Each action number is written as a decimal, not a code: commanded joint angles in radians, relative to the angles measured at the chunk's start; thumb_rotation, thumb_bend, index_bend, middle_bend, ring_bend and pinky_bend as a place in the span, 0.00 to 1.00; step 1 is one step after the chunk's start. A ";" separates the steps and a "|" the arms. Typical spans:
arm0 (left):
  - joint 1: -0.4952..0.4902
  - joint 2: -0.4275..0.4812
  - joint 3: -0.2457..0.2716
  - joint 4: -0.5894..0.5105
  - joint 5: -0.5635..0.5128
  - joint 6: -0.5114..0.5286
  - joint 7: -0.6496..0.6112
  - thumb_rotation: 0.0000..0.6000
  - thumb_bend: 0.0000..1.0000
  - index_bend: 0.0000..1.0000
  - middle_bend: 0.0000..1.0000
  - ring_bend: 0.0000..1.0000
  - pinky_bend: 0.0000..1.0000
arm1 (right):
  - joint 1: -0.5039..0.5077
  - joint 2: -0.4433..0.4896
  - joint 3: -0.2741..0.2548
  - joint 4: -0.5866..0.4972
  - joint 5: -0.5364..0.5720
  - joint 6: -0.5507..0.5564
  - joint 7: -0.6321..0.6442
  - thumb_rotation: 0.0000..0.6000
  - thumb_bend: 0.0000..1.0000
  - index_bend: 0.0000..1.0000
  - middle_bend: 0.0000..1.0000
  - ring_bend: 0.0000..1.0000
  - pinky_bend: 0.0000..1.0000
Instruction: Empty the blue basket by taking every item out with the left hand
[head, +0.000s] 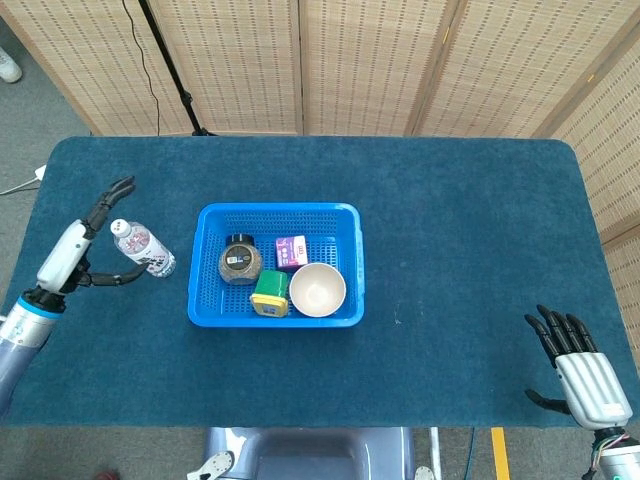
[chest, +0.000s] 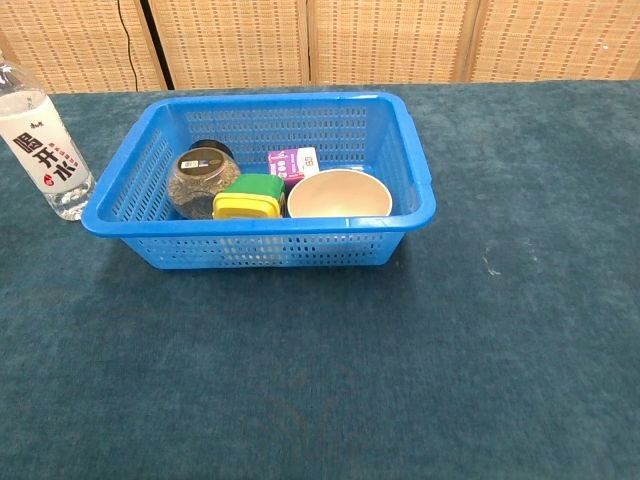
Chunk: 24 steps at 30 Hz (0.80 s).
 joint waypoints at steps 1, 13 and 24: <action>-0.094 0.160 0.043 -0.297 0.038 -0.223 0.242 1.00 0.21 0.00 0.00 0.00 0.00 | 0.002 0.004 0.001 -0.004 0.006 -0.006 0.008 1.00 0.00 0.00 0.00 0.00 0.00; -0.281 0.098 -0.023 -0.430 -0.387 -0.645 0.729 1.00 0.20 0.00 0.00 0.00 0.00 | 0.011 0.017 0.016 0.003 0.036 -0.020 0.040 1.00 0.00 0.00 0.00 0.00 0.00; -0.384 -0.018 -0.008 -0.360 -0.713 -0.680 1.023 1.00 0.20 0.00 0.00 0.00 0.00 | 0.020 0.018 0.021 0.012 0.055 -0.040 0.057 1.00 0.00 0.00 0.00 0.00 0.00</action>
